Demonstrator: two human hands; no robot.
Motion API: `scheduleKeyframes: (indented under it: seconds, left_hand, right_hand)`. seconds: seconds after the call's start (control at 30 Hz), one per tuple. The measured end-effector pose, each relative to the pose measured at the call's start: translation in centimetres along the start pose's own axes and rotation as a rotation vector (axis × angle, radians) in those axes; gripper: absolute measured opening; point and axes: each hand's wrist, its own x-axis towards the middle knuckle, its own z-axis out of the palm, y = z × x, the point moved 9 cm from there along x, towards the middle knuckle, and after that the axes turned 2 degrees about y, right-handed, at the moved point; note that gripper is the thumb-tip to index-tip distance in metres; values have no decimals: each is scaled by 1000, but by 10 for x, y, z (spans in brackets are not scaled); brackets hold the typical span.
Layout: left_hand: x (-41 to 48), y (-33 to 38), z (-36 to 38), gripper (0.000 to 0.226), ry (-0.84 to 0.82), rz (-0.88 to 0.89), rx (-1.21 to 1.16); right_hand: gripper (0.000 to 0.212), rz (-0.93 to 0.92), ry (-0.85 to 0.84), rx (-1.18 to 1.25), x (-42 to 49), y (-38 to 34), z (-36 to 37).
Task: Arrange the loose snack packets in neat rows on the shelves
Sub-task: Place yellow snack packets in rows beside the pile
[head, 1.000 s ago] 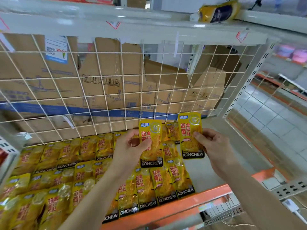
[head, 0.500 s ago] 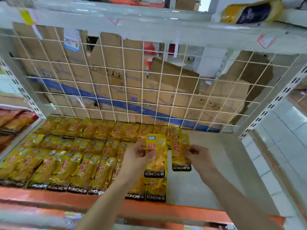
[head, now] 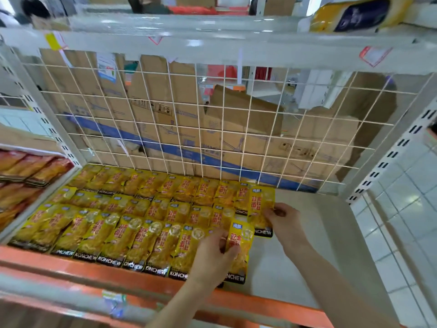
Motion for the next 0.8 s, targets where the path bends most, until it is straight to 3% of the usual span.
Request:
scheduleKeyframes:
  seconds: [0.2, 0.4, 0.5, 0.8]
  left_hand:
    - [-4, -11, 10, 16, 30, 37, 169]
    - [-16, -4, 9, 64, 87, 135, 392]
    - [-23, 3, 9, 43, 198, 393, 648]
    - [-25, -13, 11, 30, 224, 428, 701]
  right_hand:
    - [9, -27, 22, -42, 6, 3, -3]
    - [9, -106, 90, -147, 10, -4, -9]
    - [8, -115, 106, -146, 11, -7, -10]
    - [7, -89, -25, -162, -1, 10, 23]
